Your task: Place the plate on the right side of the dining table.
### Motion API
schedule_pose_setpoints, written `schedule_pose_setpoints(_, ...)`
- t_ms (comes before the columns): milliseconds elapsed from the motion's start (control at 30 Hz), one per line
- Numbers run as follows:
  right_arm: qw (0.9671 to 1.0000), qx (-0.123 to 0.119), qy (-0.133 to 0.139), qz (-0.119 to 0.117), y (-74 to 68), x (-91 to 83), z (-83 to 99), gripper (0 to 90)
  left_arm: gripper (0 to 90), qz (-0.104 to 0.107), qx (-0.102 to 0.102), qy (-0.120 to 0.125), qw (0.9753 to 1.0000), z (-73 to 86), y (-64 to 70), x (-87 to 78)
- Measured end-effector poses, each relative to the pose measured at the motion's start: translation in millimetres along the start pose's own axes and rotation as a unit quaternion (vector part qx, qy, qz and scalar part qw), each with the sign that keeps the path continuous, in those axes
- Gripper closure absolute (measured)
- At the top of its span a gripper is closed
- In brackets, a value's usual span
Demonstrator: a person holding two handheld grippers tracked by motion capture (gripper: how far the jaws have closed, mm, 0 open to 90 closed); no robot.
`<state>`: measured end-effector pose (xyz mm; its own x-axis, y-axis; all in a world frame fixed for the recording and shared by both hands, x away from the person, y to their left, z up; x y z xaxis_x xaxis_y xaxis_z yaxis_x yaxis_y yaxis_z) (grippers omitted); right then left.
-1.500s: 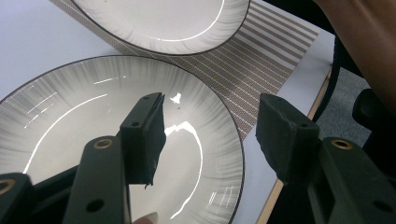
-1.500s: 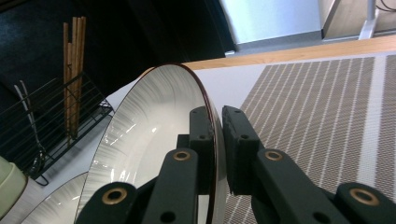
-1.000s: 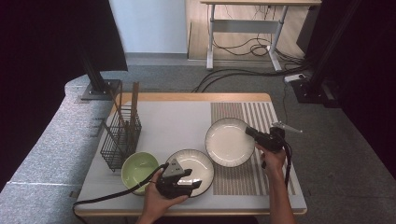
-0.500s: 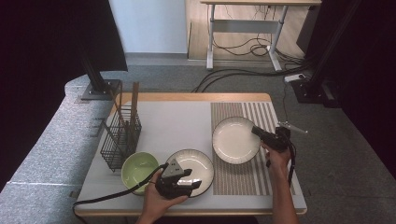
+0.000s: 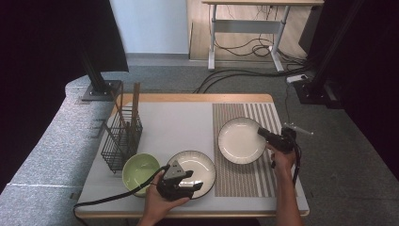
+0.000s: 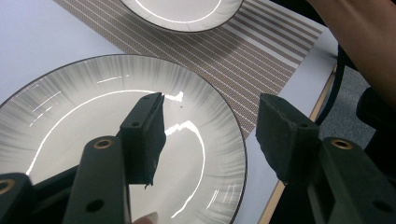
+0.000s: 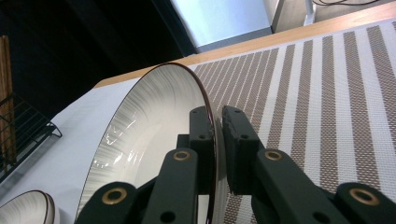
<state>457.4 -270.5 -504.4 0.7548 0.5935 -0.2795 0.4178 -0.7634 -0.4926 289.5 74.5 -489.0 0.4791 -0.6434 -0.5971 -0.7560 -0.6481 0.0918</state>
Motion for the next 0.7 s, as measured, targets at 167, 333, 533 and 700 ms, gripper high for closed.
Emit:
schedule_pose_setpoints(167, 1.0, 0.004, 0.001, 0.004, 3.1, -1.1, -0.2, 83.5, 42.4, 0.0, 0.0, 0.0, 1.0, 0.1, 0.1, -0.2)
schedule_pose_setpoints(333, 0.9999, 0.002, -0.001, 0.012, 6.7, -3.0, 0.3, 83.4, 42.4, 0.0, 0.001, -0.001, 1.0, 0.3, 0.3, 0.2)
schedule_pose_setpoints(533, 0.9998, 0.002, -0.004, 0.021, 11.9, -3.4, 1.3, 83.3, 42.4, 0.0, 0.001, -0.001, 1.0, 0.4, 0.2, 0.2)
schedule_pose_setpoints(700, 0.9997, 0.009, -0.005, 0.024, 16.7, -4.2, 2.5, 83.3, 42.3, 0.001, 0.0, -0.002, 1.0, 0.7, 0.4, 0.9)
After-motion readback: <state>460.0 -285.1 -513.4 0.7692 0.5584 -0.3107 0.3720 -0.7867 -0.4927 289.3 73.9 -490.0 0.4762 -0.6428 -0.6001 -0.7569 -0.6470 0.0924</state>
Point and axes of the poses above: each handheld gripper's, and its own axes: x roughly forward along the jaws, z roughly out of its underside, y roughly to its right, the point moved 5 cm from there along x, roughly forward along the jaws, and after that the axes turned 5 degrees about -z, right-handed, at the moved point
